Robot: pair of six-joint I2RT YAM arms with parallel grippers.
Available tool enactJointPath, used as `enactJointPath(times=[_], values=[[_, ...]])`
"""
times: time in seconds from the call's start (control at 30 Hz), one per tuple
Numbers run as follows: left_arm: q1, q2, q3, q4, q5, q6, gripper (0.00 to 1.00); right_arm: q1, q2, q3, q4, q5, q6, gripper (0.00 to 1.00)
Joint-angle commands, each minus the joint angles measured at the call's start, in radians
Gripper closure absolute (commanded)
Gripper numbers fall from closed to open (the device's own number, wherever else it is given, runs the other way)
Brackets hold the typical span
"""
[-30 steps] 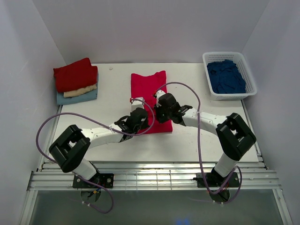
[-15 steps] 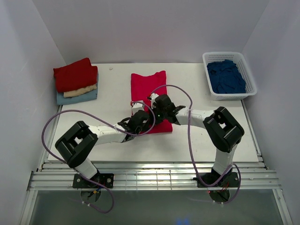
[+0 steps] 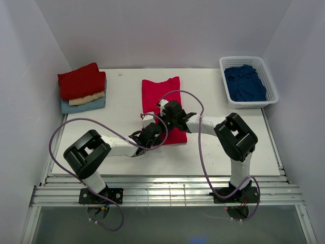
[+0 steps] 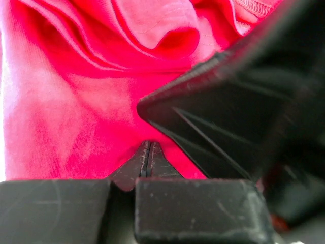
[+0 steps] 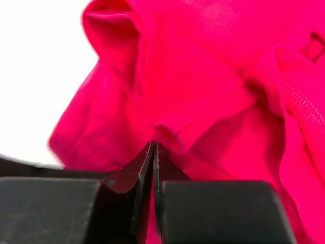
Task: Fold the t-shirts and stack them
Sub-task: Fold the tshirt
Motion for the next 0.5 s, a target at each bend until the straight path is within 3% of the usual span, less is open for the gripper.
enactJointPath(times=[0.0,0.47], values=[[-0.01,-0.027,-0.061,-0.055,-0.002,-0.025,1.0,-0.004,0.045,0.047,0.017,0.03,-0.023,0.92],[-0.056,-0.267,-0.207,-0.25,-0.062,-0.126,1.0,-0.021,0.116,0.153,-0.047,0.116,-0.065,0.92]])
